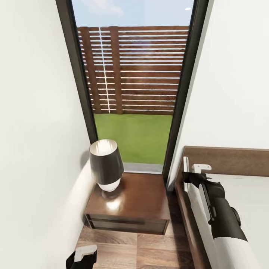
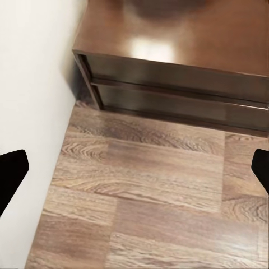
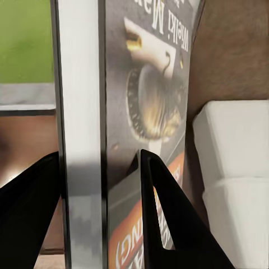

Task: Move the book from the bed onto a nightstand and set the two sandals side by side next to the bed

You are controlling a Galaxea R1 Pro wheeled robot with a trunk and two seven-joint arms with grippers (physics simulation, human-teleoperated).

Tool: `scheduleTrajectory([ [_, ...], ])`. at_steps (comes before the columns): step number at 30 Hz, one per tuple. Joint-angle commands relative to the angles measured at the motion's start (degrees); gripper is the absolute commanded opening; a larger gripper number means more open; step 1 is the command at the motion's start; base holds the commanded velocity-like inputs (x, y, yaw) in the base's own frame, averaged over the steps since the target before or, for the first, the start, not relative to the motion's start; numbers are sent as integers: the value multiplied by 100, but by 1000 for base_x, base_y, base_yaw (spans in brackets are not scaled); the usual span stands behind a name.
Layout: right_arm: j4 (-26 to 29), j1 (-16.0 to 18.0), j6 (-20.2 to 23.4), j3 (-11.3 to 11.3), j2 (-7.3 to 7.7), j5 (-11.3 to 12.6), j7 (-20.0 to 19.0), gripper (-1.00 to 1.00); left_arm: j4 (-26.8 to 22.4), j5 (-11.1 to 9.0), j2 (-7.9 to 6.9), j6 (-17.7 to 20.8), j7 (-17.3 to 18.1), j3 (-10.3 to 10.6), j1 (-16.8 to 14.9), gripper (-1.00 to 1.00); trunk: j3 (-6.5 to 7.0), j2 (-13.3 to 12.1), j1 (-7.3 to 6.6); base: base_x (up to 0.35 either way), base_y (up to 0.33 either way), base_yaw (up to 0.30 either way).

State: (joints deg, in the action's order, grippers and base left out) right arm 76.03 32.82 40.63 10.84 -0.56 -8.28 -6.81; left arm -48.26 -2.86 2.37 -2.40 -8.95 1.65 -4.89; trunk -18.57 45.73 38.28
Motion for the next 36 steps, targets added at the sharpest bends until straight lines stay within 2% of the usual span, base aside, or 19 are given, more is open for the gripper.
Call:
scheduleTrajectory([
  [1, 6, 5, 24, 15, -6, -59, -57, -100, 5, -30, 0, -18, -34, 20, -3, 100, -7, 5, 2, 125, 0, 25],
  [17, -1, 5, 26, 15, -6, -59, -57, -100, 189, 21, 34, -24, -65, 28, -3, 100, -7, 5, 2, 25, 0, 207],
  [27, -84, 5, 22, 10, -21, -58, -41, -100, 194, 31, 59, -24, -98, 49, -3, 100, -7, 5, 2, 44, -34, 35],
  [31, -343, 5, 22, -11, -24, -64, -57, -100, 194, 31, 61, -24, -103, 77, -3, 100, -7, 5, 2, 6, -5, 0],
  [35, -1141, 5, -27, -120, -7, -58, -86, -100, 195, 34, 62, -24, -102, 91, -3, 100, -7, 5, 2, 2, -2, 0],
  [36, -1554, 19, -81, -199, 0, -56, -89, -100, 195, 35, 62, -24, -103, 95, -3, 100, -7, 5, 2, 0, 0, 0],
])
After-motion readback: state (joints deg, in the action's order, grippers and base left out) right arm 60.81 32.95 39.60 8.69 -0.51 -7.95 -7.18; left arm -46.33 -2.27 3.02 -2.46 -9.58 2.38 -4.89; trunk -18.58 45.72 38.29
